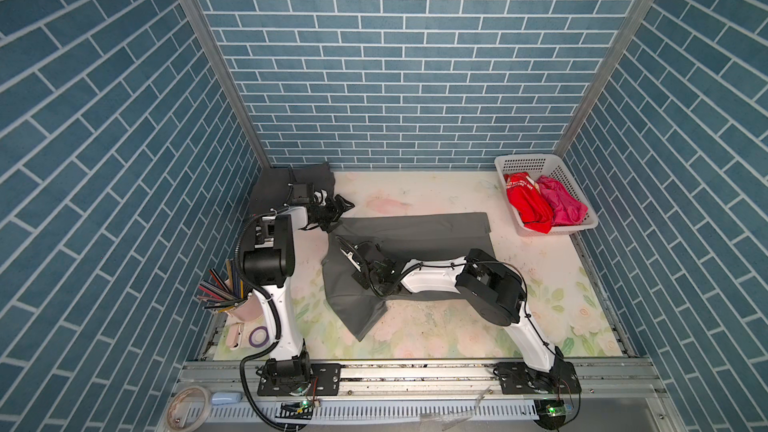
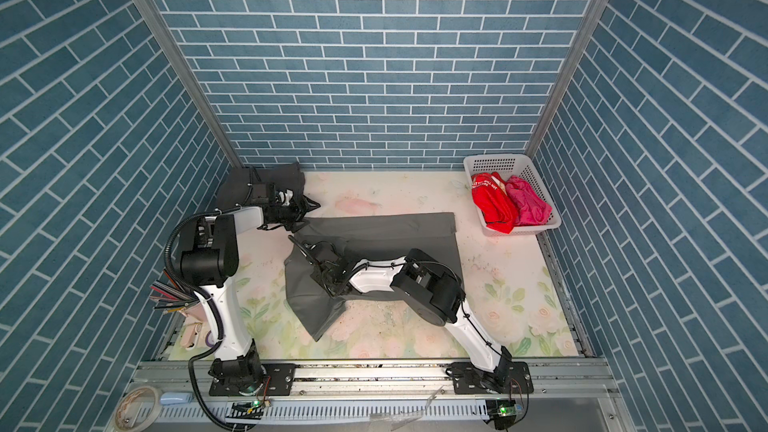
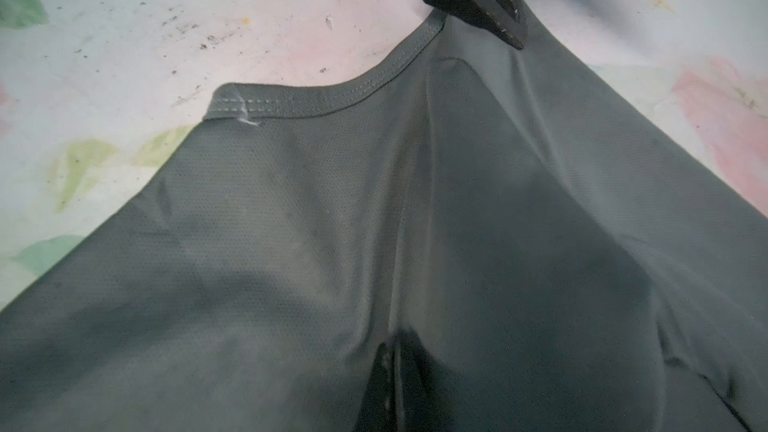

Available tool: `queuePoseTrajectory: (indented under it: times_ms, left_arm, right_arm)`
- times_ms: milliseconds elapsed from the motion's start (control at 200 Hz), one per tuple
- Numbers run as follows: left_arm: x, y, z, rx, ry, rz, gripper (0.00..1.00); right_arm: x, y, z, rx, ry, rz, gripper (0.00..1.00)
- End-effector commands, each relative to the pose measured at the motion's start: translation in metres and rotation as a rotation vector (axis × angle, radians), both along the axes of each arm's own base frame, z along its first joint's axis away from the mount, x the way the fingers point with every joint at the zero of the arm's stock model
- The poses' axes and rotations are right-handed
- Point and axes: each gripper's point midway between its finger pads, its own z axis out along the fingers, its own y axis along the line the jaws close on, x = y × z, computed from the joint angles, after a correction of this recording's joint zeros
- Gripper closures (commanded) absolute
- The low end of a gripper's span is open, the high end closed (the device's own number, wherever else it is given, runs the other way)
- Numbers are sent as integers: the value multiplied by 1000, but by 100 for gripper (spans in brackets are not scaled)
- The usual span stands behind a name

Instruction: Fold and stack the t-shirts

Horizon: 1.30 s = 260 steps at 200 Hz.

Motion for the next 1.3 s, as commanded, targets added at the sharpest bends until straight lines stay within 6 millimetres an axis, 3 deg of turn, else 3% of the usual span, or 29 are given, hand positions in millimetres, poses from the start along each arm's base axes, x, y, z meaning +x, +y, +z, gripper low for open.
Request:
queuePoseTrajectory:
  times_ms: [0, 180, 335, 420, 545, 710, 845, 940, 990, 1135, 1295]
  left_arm:
    - [-14, 15, -47, 59, 124, 46, 13]
    - [-15, 21, -49, 74, 133, 54, 12]
    - [-13, 24, -49, 81, 131, 59, 13]
    - [-12, 28, -49, 101, 131, 60, 13]
    - [-12, 34, -49, 134, 133, 66, 13]
    - [-11, 38, -45, 162, 123, 66, 13]
    - [-10, 43, -41, 209, 115, 62, 12]
    - [-7, 50, -37, 264, 111, 61, 13]
    - [-6, 53, -36, 281, 108, 63, 13]
    - [-2, 58, -18, 336, 74, 63, 13]
    - [1, 40, 37, 416, -74, 29, 13]
  right_arm:
    - [-1, 0, 11, 4, -1, 14, 96]
    - [-1, 2, 11, 16, 13, 1, 100]
    - [-13, 1, 13, 40, 51, 45, 100]
    - [-17, -3, 15, 48, 71, 47, 95]
    - [-21, -13, 25, 60, 70, 42, 83]
    - [-18, -31, 58, 138, 69, 19, 52]
    - [8, -67, 89, 214, 75, -71, 28]
    - [43, -111, 102, 246, 86, -203, 20]
    - [62, -136, 104, 269, 108, -278, 11]
    - [113, -202, 82, 314, 253, -478, 8]
    - [144, -231, 52, 357, 383, -541, 8]
